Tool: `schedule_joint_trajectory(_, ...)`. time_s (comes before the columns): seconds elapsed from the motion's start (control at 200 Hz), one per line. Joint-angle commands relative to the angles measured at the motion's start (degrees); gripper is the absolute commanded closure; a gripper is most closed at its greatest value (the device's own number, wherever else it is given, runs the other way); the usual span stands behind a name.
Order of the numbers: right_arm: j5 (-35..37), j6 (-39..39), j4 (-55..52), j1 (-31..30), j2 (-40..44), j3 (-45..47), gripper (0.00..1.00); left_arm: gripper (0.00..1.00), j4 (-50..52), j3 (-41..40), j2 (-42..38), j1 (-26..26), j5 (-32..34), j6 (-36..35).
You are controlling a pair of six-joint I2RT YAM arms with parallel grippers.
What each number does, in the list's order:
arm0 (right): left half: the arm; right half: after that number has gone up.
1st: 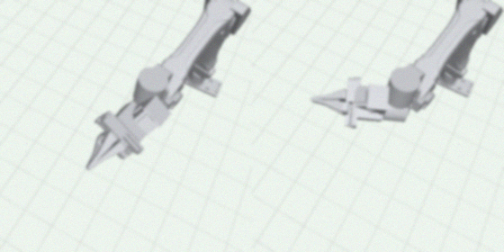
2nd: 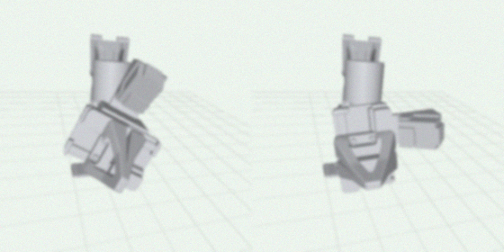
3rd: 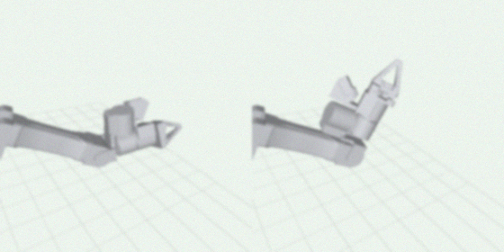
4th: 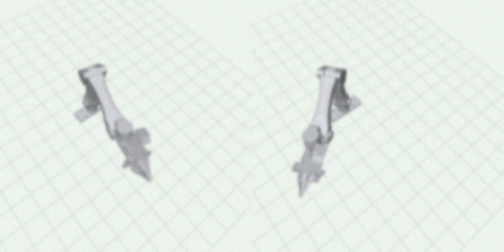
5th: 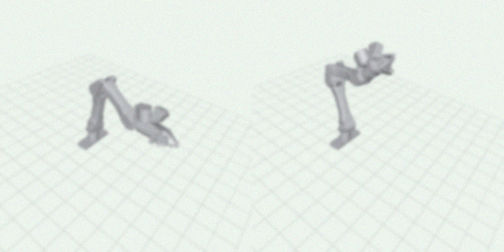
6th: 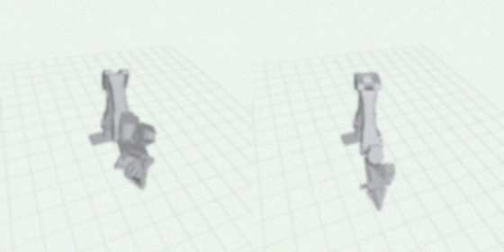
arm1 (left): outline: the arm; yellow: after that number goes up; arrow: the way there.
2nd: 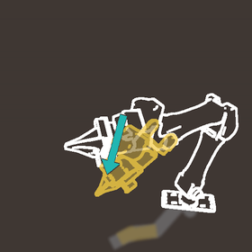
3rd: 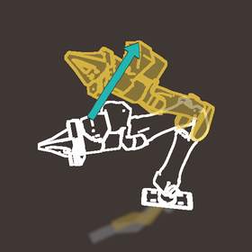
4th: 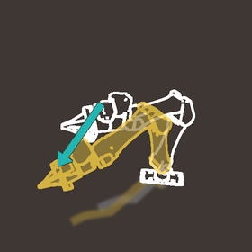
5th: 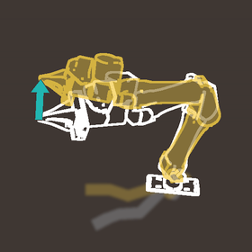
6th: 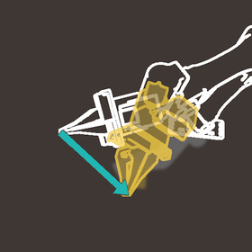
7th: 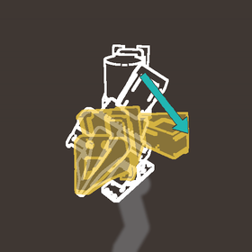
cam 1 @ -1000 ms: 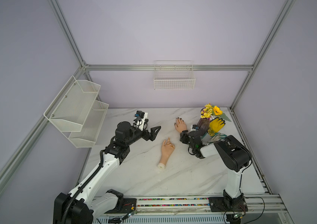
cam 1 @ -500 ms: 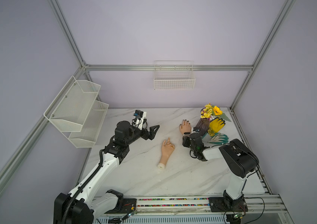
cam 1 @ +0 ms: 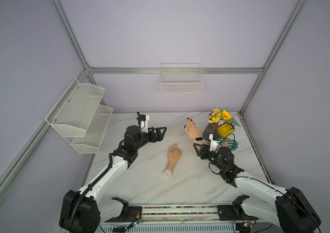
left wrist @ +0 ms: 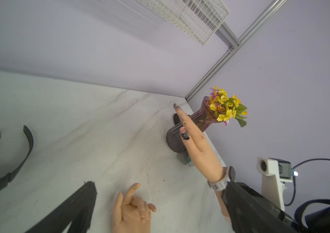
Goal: Take off the watch
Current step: Pick up the hand from the center of the board.
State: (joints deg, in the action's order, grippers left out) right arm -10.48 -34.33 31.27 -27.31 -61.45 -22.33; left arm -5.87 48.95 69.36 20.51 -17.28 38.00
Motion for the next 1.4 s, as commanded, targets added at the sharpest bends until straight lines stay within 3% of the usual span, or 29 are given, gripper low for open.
schedule_joint_trajectory(0.0,-11.73,-2.18,4.09,-0.72,4.76,1.58,1.00,0.00,-6.29,-0.39,0.24,2.84,2.58,16.97)
schedule_joint_trajectory(0.1,-17.13,-3.83,6.21,-1.13,6.32,2.88,1.00,0.00,-11.04,-2.27,0.73,6.00,3.93,23.99)
schedule_joint_trajectory(0.195,-19.30,-4.33,6.66,-1.93,6.30,3.11,1.00,0.00,-19.60,-4.59,2.84,7.71,1.21,29.52)
schedule_joint_trajectory(0.35,-22.84,-5.28,10.32,-3.63,5.69,3.69,1.00,0.01,-26.17,-7.08,7.02,11.03,0.76,33.67)
schedule_joint_trajectory(0.54,-24.19,-5.98,12.62,-5.12,3.64,4.37,1.00,0.34,-27.10,-7.72,9.12,15.51,3.31,34.02)
schedule_joint_trajectory(0.685,-24.61,-3.43,9.29,-6.07,0.35,3.23,0.98,0.56,-15.31,-6.30,7.45,18.29,8.68,34.99)
schedule_joint_trajectory(0.715,-23.43,-2.57,7.63,-6.53,0.38,2.84,0.90,0.61,-10.69,-5.80,6.57,18.74,10.79,36.06)
schedule_joint_trajectory(0.82,-15.85,1.21,0.16,-9.72,3.34,0.27,0.43,0.77,5.82,-3.74,4.34,19.67,16.23,39.64)
schedule_joint_trajectory(0.88,-9.42,3.23,-4.29,-12.31,6.28,-1.41,0.31,0.85,15.96,-1.80,3.04,19.99,19.78,42.32)
schedule_joint_trajectory(1.015,4.01,5.73,-11.39,-16.56,12.40,-3.85,0.26,0.93,30.94,1.55,1.15,20.68,23.56,48.90)
schedule_joint_trajectory(1.13,14.79,8.86,-14.97,-23.78,13.54,-4.69,0.25,0.98,42.35,3.46,1.20,20.88,21.89,56.42)
schedule_joint_trajectory(1.205,21.94,9.70,-16.34,-30.06,10.32,-5.48,0.23,1.00,47.95,3.79,1.54,20.80,20.53,60.15)
schedule_joint_trajectory(1.395,26.60,11.89,-15.51,-37.86,-4.05,-11.14,0.22,1.00,51.87,1.42,-1.83,20.18,22.75,65.38)
